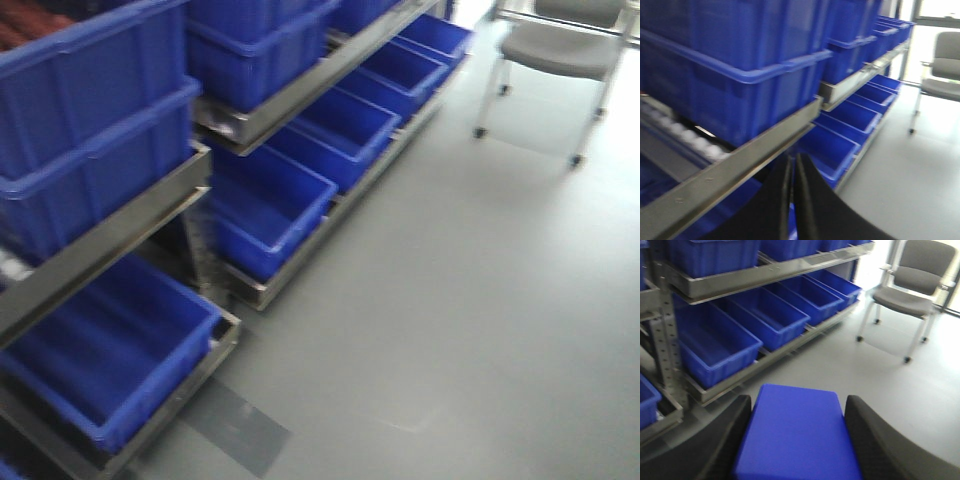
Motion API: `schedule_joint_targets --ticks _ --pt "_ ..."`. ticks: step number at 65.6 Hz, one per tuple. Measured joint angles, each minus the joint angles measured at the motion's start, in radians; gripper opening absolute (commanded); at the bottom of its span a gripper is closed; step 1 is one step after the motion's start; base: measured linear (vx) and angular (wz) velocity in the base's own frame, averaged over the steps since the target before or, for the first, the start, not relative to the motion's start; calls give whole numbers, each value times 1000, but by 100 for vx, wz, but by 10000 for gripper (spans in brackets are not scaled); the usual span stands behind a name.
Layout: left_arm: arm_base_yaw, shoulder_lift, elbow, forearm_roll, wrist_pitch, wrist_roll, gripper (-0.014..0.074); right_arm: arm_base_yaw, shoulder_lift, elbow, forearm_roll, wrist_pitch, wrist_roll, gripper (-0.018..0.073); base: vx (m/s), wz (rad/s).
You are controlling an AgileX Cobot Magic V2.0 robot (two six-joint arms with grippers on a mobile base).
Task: Pour parts from conveyor to right shelf
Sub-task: 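Turn toward the shelf of blue bins and approach an empty bin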
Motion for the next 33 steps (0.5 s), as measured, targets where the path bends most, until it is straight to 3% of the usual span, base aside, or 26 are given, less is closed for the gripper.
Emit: schedule_joint_targets --ticks 13,33 --pt "0 0 0 0 0 0 -6 0 0 0 -1 0 0 -5 28 88" --pt "0 0 0 0 0 0 -6 0 0 0 0 0 0 -5 14 111"
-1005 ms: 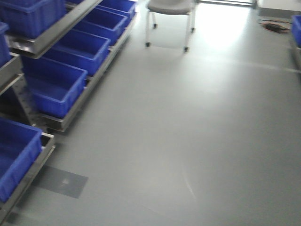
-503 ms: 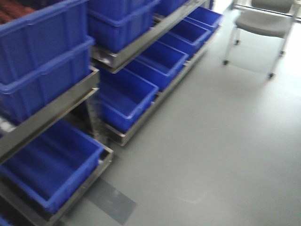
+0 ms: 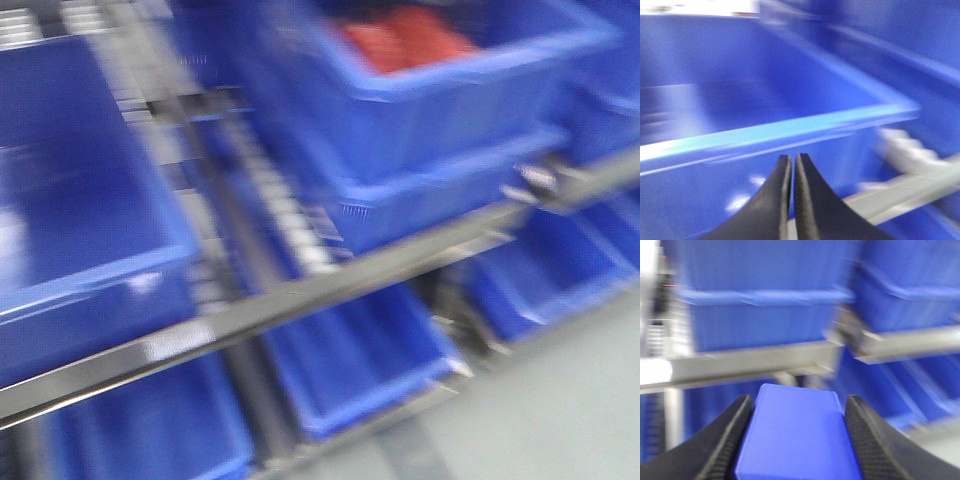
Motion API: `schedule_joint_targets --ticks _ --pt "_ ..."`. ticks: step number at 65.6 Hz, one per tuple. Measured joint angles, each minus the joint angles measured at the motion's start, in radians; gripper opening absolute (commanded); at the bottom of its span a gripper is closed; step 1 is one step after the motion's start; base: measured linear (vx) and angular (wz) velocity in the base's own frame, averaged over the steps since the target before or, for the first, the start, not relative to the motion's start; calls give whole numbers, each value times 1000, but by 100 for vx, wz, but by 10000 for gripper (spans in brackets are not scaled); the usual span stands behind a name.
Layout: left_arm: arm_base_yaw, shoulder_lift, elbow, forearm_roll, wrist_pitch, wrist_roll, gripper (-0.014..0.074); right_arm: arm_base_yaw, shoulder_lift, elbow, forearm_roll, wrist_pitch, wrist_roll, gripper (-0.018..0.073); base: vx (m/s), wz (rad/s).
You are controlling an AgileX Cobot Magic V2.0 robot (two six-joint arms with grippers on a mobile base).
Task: Pour parts from conveyor to right shelf
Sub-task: 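Turn toward the shelf of blue bins and approach an empty bin, then stop in front of the empty blue bin on the shelf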
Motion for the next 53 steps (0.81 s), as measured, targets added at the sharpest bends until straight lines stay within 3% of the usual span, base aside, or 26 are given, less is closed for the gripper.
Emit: schedule_joint_targets --ticks 19,53 --pt "0 0 0 0 0 0 -6 0 0 0 1 0 0 -5 7 84" --pt "0 0 0 0 0 0 -6 0 0 0 1 0 0 -5 7 25"
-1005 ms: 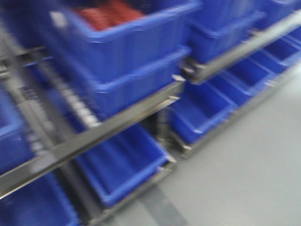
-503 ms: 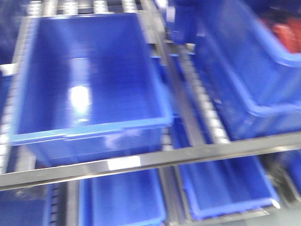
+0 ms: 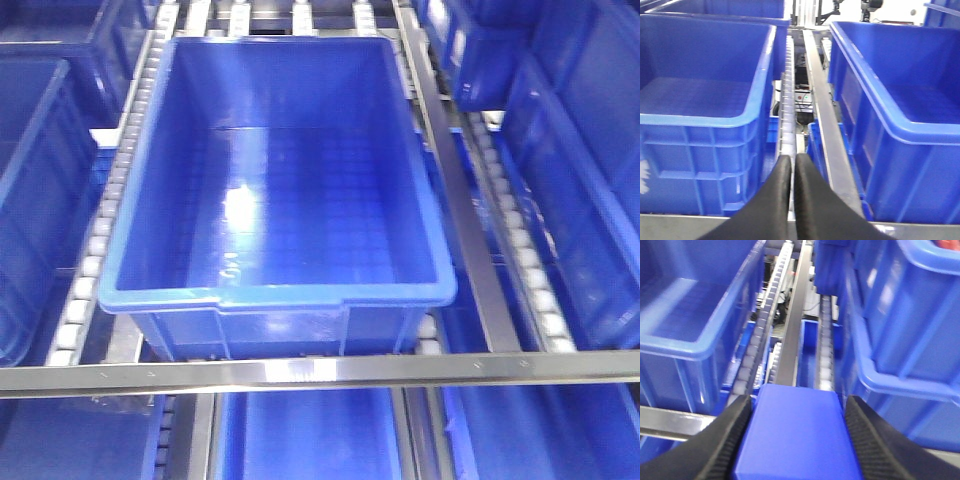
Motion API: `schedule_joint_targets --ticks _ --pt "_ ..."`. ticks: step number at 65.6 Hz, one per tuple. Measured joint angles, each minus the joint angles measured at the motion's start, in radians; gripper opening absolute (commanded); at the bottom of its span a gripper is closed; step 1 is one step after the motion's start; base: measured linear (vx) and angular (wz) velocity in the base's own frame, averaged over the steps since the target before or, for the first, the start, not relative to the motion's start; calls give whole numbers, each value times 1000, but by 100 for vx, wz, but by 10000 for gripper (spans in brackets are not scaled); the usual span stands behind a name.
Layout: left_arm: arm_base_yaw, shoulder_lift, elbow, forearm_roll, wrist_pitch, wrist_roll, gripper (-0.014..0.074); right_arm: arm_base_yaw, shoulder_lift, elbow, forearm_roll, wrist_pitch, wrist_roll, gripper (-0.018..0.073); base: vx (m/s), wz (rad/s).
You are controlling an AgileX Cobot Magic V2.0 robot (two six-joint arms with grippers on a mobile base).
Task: Pour parts from conveyor to right shelf
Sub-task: 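Stop in front of the empty blue bin on the shelf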
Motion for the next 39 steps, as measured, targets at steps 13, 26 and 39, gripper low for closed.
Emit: schedule_joint_targets --ticks 13,26,39 --pt "0 0 0 0 0 0 -6 0 0 0 0 0 0 -5 7 10" --pt "0 0 0 0 0 0 -6 0 0 0 0 0 0 -5 9 7" --pt "0 0 0 0 0 0 -6 0 0 0 0 0 0 -5 12 3"
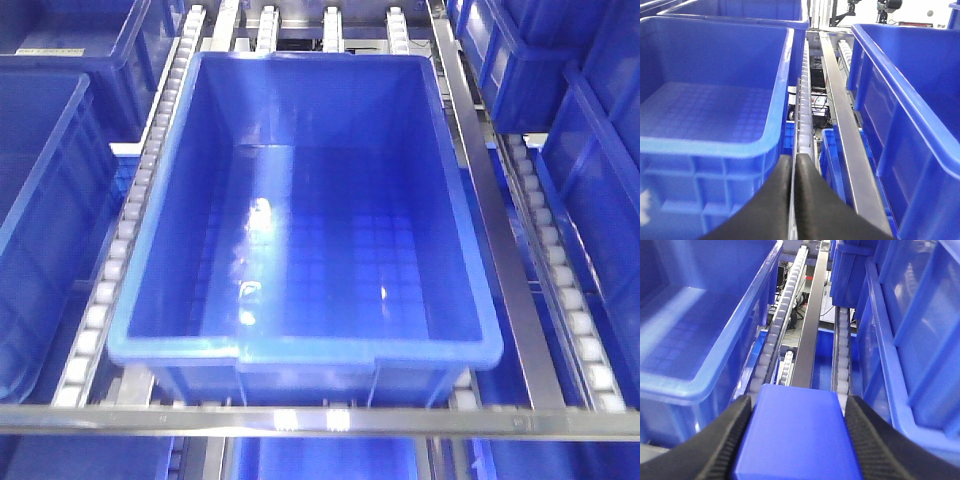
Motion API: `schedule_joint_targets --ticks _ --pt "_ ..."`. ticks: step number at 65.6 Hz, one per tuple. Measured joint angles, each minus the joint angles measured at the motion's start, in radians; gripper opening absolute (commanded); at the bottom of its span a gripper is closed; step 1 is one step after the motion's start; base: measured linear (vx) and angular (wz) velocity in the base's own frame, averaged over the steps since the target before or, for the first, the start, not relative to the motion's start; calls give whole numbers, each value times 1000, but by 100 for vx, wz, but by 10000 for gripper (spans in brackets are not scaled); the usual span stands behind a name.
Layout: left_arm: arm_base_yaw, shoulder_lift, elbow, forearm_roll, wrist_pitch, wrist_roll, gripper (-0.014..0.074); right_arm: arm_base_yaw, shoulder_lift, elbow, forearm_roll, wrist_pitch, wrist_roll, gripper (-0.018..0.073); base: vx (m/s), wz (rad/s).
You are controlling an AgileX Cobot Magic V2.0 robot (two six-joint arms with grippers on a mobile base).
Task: Pour parts from conveyor to right shelf
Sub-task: 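Stop in front of the empty blue bin on the shelf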
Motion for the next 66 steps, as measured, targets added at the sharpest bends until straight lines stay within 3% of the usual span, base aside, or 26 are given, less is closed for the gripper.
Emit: schedule_joint_targets --ticks 66 --pt "0 0 0 0 0 0 -6 0 0 0 0 0 0 -5 13 -5"
